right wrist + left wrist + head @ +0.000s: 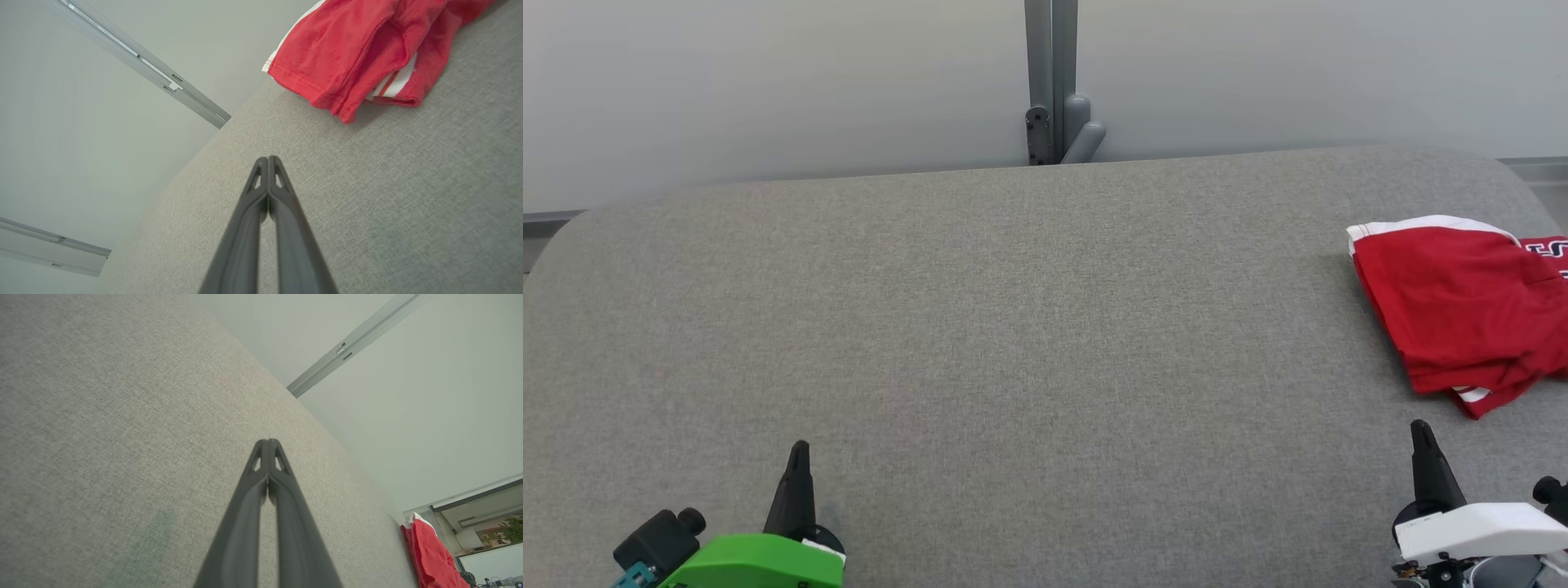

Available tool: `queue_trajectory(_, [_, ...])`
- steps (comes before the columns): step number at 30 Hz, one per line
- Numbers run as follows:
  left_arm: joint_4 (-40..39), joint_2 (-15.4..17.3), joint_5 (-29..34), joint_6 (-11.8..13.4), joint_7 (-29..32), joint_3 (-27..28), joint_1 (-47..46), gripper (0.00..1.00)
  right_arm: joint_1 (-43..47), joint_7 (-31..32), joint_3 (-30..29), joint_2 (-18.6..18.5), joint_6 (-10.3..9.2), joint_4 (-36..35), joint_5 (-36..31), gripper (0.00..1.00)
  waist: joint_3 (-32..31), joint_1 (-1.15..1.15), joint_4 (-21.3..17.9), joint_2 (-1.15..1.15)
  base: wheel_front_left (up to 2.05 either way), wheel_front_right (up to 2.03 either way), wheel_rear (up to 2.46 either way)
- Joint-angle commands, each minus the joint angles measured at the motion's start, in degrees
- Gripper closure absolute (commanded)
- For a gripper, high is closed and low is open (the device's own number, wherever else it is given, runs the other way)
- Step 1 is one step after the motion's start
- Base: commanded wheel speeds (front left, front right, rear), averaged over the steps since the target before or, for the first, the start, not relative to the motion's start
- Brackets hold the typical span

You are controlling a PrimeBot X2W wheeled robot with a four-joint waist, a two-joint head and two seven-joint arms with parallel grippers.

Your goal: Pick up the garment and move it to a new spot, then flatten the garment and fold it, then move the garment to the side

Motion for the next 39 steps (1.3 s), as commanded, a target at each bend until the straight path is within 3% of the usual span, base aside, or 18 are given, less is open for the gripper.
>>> queue_trajectory(1, [-0.9,0.6,-2.4,-0.4,0.4,0.6,-1.5,1.00,-1.6,0.5,0.1,-0.4,-0.01,-0.4,2.4,1.00,0.0,0.00,0.0,0.21,0.00,0.00,0.00])
queue_trajectory(39, [-1.6,0.7,-24.2,-2.0,6.2,4.8,-4.1,1.00,-5.0,6.5,1.3,-0.7,-0.02,0.4,27.0,1.00,-0.1,0.00,-0.2,0.39,0.00,0.00,0.00])
